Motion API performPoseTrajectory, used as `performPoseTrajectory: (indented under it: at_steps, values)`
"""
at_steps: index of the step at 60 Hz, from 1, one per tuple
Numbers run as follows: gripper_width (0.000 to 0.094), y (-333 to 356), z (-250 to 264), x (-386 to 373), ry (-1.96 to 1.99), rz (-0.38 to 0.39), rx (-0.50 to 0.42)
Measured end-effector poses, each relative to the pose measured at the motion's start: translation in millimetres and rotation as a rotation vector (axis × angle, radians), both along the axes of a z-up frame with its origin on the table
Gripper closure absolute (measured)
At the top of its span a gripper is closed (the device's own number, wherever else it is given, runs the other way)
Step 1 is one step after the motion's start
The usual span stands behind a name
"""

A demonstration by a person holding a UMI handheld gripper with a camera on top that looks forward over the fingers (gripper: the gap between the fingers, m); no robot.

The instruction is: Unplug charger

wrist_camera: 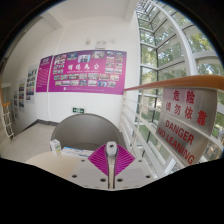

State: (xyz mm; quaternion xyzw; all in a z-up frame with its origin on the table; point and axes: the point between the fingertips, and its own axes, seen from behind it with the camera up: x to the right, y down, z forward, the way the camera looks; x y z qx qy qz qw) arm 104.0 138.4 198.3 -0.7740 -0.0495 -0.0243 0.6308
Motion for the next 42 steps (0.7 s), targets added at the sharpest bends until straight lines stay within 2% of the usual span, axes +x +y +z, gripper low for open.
performPoseTrajectory:
  at_steps: [3, 6, 10, 13, 16, 17, 23, 24, 31, 36, 42]
  values:
    - [0.0887, 8, 44, 1, 0.066, 0.024, 0.059]
    - [0.0887, 15, 82, 14, 0.090, 0.011, 0.103]
    - [0.0886, 18, 100, 47, 0.081, -0.010, 0.127]
    - [0.0887, 18, 95, 74, 0.062, -0.030, 0.105]
    - [0.0887, 17, 73, 99, 0.039, -0.042, 0.055]
    - [0.0886, 15, 50, 117, 0.028, -0.039, 0.044]
    - [0.0886, 1, -14, 143, -0.034, -0.049, -0.121]
    - [0.0885, 4, -38, 155, -0.042, -0.043, -0.142]
    - [0.0883, -25, -109, 154, -0.029, 0.003, -0.321]
    - [0.0880, -33, -146, 157, -0.002, 0.020, -0.406]
    - [0.0869, -36, -169, 156, 0.004, 0.026, -0.448]
